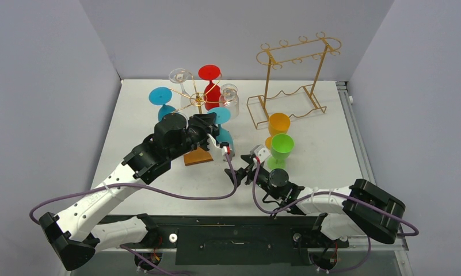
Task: Place the wine glass upside down on the wine glass rack
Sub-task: Turn the wine glass upside down at the wine rack, then reset both arms
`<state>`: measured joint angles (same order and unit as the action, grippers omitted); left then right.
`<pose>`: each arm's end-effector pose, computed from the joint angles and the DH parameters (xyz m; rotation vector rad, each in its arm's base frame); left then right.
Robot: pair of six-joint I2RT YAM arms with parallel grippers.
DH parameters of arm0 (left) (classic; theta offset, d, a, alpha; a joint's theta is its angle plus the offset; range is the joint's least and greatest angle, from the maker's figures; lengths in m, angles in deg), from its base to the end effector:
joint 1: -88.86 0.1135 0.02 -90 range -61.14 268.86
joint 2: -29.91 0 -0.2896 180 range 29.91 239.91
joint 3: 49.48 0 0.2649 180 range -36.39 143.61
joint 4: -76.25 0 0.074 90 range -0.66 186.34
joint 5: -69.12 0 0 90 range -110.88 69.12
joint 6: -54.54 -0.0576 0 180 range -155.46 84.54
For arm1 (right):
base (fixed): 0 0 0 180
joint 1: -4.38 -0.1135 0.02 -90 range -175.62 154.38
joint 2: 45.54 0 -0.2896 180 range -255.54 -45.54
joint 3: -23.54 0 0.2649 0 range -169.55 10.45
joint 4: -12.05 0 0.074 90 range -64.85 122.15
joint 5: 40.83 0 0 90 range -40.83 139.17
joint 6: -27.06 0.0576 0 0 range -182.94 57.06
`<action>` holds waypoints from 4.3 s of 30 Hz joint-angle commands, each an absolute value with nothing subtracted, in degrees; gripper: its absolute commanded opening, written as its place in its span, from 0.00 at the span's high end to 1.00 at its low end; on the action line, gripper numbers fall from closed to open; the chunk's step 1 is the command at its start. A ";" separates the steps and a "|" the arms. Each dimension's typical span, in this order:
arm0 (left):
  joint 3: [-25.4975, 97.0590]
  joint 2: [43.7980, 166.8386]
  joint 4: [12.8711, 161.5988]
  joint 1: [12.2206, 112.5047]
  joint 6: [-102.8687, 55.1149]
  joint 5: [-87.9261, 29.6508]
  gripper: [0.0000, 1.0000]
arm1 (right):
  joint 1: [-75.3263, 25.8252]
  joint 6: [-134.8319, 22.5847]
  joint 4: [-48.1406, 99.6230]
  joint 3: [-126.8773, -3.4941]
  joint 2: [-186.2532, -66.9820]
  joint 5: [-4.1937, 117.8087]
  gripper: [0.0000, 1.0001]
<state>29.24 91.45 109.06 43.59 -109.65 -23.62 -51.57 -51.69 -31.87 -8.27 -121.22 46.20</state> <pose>0.1823 -0.1879 0.4109 1.6183 0.9056 0.3083 0.1541 0.2228 0.2106 -0.5838 1.5316 0.8722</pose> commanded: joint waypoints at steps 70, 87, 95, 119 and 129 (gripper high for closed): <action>14.09 104.21 97.10 97.09 -32.17 -16.32 0.04 | 0.69 -37.05 0.68 -13.01 -107.93 -5.05 0.10; 4.58 113.90 72.80 96.11 -31.83 -30.69 0.04 | 3.13 -41.18 -17.81 -7.77 -115.86 3.82 0.10; -2.03 115.53 57.74 94.44 -29.71 -30.85 0.04 | 2.32 -45.12 -23.54 -6.56 -118.40 8.42 0.10; -22.08 113.92 25.60 86.75 -29.80 -11.06 0.04 | -0.19 -52.39 -36.42 -3.00 -123.87 16.63 0.08; -21.69 114.09 26.37 86.71 -29.92 -11.19 0.04 | -0.15 -52.55 -36.60 -2.91 -123.87 16.59 0.08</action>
<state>-23.46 114.03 29.18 86.75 -29.87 -11.66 -0.46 -52.24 -32.98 -3.22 -124.19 16.02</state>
